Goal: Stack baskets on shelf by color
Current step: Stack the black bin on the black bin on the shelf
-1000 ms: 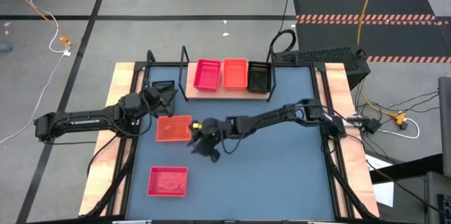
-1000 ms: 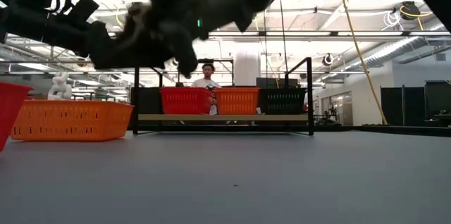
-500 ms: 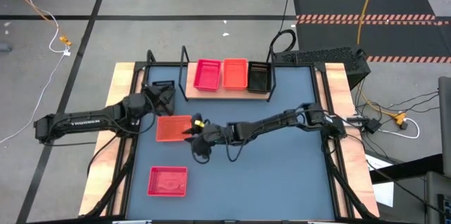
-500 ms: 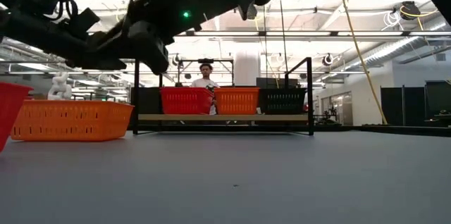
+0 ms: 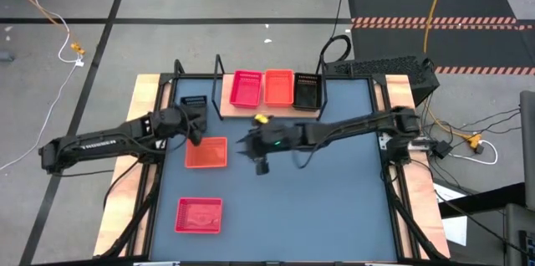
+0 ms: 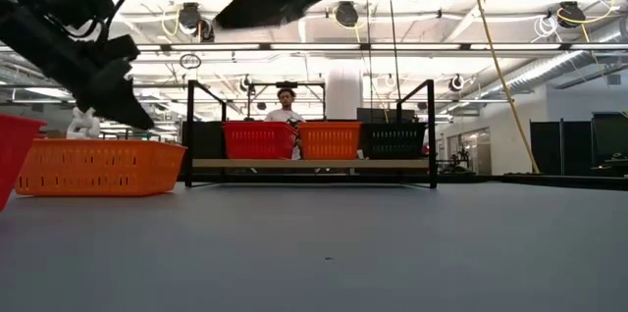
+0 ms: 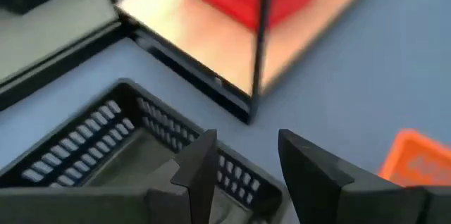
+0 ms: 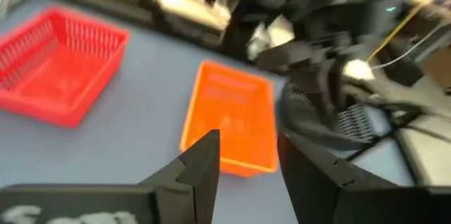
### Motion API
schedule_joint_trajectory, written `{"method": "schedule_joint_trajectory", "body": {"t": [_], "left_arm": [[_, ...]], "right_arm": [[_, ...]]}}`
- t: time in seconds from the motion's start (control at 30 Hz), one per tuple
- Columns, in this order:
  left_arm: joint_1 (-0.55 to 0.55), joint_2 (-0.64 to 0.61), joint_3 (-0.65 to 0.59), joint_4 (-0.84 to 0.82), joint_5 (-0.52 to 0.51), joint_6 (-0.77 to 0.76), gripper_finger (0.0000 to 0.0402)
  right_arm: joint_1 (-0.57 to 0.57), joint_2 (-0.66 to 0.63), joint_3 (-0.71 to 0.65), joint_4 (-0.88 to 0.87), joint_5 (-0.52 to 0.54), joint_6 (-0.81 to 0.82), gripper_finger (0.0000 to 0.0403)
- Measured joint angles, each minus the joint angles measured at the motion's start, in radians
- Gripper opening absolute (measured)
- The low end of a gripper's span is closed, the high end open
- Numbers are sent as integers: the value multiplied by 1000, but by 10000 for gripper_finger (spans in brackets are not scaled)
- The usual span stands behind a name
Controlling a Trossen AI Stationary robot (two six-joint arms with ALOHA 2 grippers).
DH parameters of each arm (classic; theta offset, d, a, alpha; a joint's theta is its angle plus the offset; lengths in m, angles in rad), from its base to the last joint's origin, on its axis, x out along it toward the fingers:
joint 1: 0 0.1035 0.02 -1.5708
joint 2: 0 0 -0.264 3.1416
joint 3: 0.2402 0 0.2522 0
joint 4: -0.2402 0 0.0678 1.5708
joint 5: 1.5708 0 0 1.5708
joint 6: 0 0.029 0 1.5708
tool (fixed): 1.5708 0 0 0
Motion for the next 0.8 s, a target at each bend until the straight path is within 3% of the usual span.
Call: {"method": "schedule_joint_trajectory", "body": {"t": [0.2, 0.47, 0.57, 0.8], "left_arm": [[28, 14, 27, -1, -22, -198, 152], [115, 60, 27, -223, -374, -448, 152], [149, 83, 27, -237, -390, -468, 152], [224, 154, 27, -262, -370, -514, 152]], "right_arm": [[-40, -244, -310, 225, 7, 85, 139], [-87, -481, -699, 528, 17, 147, 139], [-116, -527, -765, 612, 62, 123, 139], [-172, -563, -789, 592, 58, 99, 139]]}}
